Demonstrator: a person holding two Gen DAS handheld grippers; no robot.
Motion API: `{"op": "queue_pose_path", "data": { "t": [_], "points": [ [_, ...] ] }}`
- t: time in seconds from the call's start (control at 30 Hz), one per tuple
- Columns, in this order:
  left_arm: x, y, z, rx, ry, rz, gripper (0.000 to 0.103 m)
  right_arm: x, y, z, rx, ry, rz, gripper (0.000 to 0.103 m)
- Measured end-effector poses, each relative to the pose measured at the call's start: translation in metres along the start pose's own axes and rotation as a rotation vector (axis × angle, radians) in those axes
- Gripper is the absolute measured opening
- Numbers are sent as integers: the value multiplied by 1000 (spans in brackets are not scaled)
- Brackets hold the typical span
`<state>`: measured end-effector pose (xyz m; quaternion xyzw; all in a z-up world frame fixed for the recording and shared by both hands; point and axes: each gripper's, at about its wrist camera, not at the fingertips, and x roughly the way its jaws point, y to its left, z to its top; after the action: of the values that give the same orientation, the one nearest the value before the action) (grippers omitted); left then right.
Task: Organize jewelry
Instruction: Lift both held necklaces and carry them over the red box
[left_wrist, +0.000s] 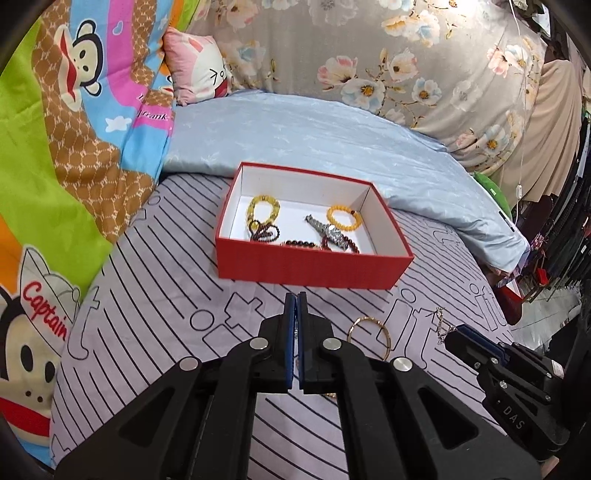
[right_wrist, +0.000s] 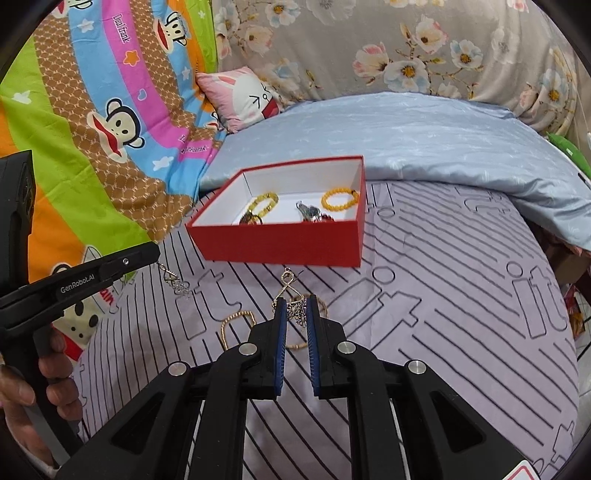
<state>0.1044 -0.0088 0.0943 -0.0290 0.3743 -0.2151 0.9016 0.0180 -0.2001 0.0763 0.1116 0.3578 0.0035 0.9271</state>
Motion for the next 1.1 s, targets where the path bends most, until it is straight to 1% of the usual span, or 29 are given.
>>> {"op": "queue_pose_path", "data": {
  "t": [0.17,0.37,0.4,0.63,0.83,1.1],
  "points": [
    [1,-5,17,19,-26,10,1,0,3,22,-18,-35,9,10],
    [13,-13,43,40,-46,31,1,10,7,53,-42,-68,10,10],
    [15,-14,47,43,-50,33,1,13,7,59,-45,-72,10,7],
    [35,-21,84,66,-72,58,1,40,3,89,-45,-67,23,7],
    [60,-22,104,74,-63,74,1,65,3,107,-57,-58,17,7],
    [95,-21,112,87,-31,91,1,96,-5,119,-52,-35,8,7]
  ]
}}
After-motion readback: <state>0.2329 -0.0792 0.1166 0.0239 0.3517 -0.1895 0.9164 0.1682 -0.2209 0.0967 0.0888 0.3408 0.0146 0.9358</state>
